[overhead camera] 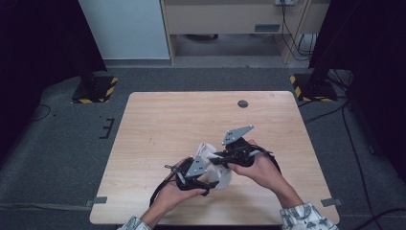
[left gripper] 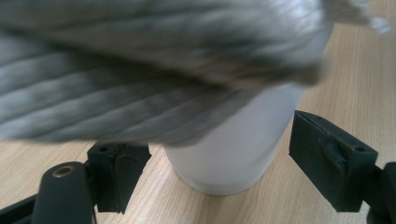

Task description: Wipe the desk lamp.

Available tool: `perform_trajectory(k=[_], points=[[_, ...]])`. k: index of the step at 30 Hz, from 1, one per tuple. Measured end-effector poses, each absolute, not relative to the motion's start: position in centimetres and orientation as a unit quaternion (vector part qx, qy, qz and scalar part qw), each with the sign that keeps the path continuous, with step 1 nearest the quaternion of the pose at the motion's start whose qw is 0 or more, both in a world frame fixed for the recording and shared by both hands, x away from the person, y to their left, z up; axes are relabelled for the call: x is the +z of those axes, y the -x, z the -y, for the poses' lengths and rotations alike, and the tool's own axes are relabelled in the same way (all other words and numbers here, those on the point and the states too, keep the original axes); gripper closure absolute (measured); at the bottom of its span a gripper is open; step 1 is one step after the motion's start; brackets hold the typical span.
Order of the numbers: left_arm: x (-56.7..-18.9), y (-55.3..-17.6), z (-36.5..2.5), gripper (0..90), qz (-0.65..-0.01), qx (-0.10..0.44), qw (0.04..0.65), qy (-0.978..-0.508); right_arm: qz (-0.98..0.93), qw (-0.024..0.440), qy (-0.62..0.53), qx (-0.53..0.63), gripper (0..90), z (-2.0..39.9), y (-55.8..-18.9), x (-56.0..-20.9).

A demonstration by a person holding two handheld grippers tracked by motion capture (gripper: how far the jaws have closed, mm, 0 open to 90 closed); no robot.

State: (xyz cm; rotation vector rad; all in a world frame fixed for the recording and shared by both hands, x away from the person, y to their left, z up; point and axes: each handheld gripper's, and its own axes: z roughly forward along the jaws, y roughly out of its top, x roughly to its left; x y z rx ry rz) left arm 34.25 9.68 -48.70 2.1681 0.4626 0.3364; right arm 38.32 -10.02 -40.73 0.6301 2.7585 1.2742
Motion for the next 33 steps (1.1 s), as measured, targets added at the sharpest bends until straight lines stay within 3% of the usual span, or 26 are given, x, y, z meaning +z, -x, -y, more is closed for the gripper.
perform_trajectory(k=[8,18,33], points=[[-48.7,-34.2,-9.5,20.6,-0.184,0.134,0.435,-0.871,-0.886,0.018,-0.2,0.418,76.2,12.3,-36.3,-41.0],[-48.9,-34.2,-9.5,21.0,-0.187,0.131,0.435,-0.871,-0.866,0.033,-0.245,0.434,75.9,15.9,-37.5,-41.0],[-48.8,-34.3,-9.6,20.9,-0.194,0.123,0.442,-0.867,-0.852,0.009,-0.27,0.449,75.1,14.9,-40.2,-41.1]])
